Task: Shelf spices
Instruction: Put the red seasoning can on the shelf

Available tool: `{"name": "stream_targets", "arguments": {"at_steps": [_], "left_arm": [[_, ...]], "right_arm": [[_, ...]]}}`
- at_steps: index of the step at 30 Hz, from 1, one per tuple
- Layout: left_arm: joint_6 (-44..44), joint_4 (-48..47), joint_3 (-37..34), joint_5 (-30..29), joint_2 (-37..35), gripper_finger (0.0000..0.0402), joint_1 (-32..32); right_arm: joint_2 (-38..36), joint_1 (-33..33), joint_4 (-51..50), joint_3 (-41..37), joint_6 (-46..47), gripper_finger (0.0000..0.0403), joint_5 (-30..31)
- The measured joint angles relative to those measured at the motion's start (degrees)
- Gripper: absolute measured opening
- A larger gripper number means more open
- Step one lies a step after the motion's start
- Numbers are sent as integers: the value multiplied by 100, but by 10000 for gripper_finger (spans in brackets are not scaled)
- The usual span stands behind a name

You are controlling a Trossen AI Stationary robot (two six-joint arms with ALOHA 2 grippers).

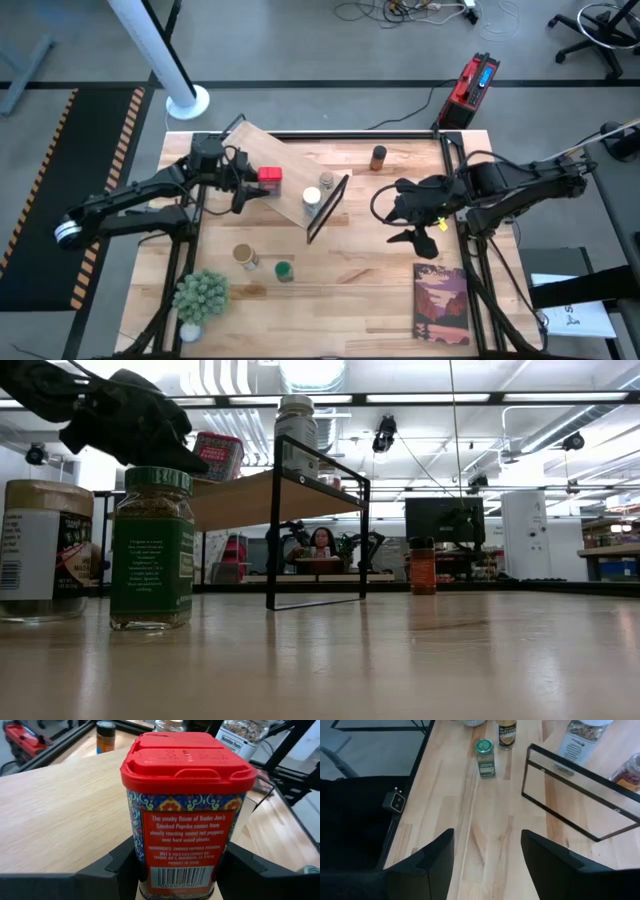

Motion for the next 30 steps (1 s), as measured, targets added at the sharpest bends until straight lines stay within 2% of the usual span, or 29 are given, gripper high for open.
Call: {"name": "stream_targets", "arguments": {"at_steps": [3, 9, 16, 21, 30], "left_arm": [[-10, 18, 15, 177, 12, 192, 118], [-85, 48, -7, 173, 13, 192, 126], [-35, 35, -39, -42, 9, 206, 122], [96, 8, -46, -459, 14, 218, 122], [400, 6, -46, -517, 15, 219, 120]], "right_arm": [[0, 81, 3, 0, -62, 204, -7], [0, 152, 7, -1, -89, 204, -9], [0, 152, 7, -1, -103, 199, -7], [0, 152, 7, 0, -105, 199, -5], [2, 150, 7, -13, -105, 199, -3]]}}
